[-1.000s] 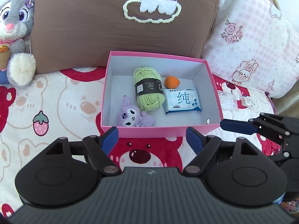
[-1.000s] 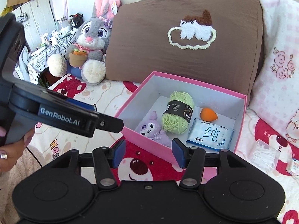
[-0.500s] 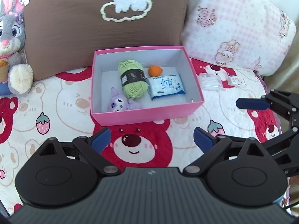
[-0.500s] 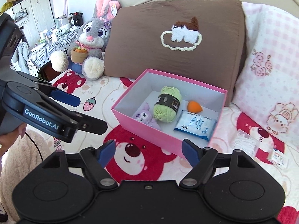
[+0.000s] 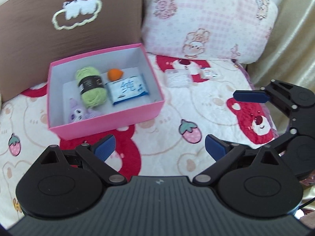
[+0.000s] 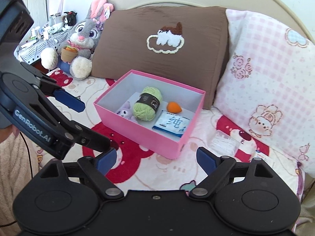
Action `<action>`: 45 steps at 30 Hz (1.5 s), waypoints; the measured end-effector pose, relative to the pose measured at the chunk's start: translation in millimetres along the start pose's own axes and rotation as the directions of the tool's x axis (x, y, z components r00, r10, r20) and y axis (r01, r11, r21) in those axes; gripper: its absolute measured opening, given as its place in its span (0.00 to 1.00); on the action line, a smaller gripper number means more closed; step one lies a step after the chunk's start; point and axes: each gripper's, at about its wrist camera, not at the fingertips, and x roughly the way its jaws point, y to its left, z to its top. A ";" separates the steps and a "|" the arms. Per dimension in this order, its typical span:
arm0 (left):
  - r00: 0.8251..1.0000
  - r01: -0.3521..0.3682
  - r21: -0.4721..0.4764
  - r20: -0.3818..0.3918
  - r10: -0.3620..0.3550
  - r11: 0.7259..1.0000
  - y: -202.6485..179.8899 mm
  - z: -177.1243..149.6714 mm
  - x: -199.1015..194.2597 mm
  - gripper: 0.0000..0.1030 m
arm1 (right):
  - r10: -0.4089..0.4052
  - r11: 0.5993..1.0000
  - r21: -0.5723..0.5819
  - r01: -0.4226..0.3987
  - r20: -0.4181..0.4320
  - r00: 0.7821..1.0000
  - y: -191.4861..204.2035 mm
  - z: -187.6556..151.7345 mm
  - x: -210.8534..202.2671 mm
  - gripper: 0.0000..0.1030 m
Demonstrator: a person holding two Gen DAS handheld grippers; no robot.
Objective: Organize objects
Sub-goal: 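Move the left gripper toward the clear case of white floss picks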
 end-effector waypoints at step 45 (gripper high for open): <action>0.985 0.165 0.017 -0.052 -0.164 0.986 -76.5 127.1 204.0 0.86 | -0.154 0.940 0.328 0.095 0.160 0.975 -137.8 -55.7 96.3 0.88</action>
